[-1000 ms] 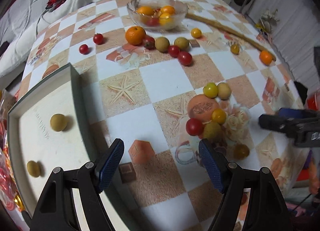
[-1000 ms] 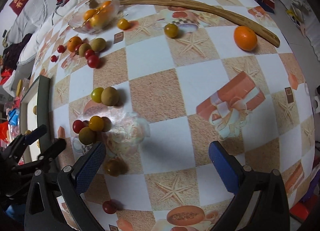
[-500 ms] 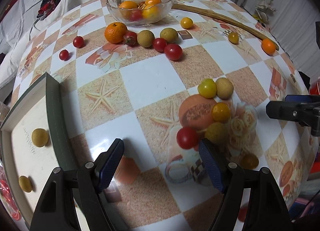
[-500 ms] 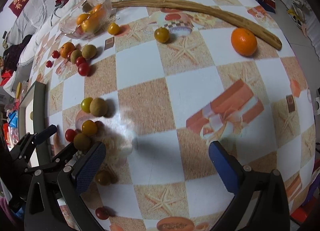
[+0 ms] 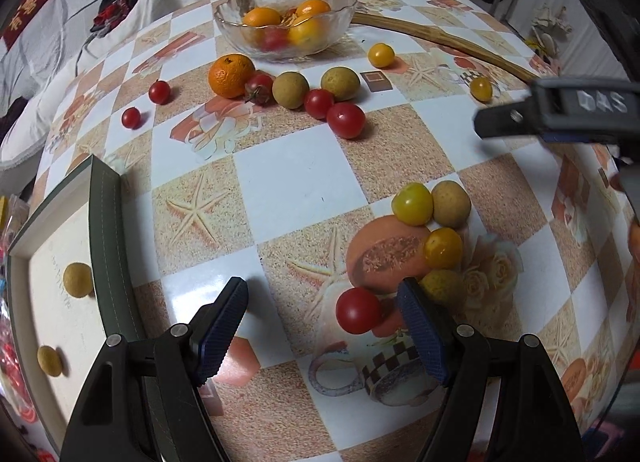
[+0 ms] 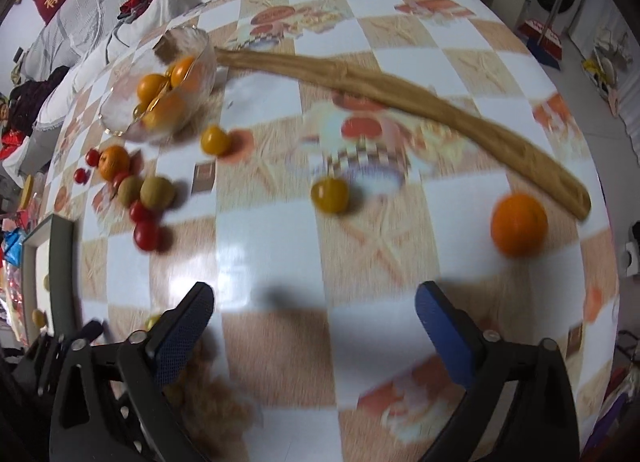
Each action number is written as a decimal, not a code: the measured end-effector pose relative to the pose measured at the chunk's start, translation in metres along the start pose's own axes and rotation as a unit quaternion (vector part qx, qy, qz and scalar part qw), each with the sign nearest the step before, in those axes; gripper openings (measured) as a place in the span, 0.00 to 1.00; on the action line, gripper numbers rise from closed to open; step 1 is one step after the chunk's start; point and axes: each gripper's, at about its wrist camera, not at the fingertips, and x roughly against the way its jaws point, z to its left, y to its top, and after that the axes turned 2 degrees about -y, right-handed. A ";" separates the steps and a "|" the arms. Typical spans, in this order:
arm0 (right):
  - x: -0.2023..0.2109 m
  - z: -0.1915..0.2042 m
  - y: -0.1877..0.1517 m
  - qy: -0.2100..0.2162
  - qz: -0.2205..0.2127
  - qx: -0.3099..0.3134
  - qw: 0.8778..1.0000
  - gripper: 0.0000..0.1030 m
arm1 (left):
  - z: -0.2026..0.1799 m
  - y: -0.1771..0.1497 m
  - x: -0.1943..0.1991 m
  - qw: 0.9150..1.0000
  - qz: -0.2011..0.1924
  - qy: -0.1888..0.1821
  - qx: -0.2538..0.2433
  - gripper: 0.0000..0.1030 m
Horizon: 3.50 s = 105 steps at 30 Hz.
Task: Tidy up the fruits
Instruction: 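Grasp a red cherry tomato with the left tool while the right grasps a yellow one, then carry both tomatoes over the white tray and open both tools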
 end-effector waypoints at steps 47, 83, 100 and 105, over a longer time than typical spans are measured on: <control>0.033 0.039 -0.040 0.068 0.020 0.005 0.997 0.21 | 0.034 -0.003 0.042 0.993 -0.018 -0.103 0.061 0.21; -0.019 0.315 -0.080 0.113 0.073 0.240 0.962 0.22 | 0.259 -0.052 0.033 0.989 -0.014 0.037 0.143 0.22; 0.024 0.310 -0.101 0.097 0.014 0.279 0.955 0.87 | 0.262 -0.049 0.046 0.990 -0.029 0.040 0.133 0.78; 0.042 0.273 -0.097 0.073 -0.001 0.212 0.974 0.87 | 0.241 -0.043 0.056 0.994 -0.035 0.028 0.102 0.78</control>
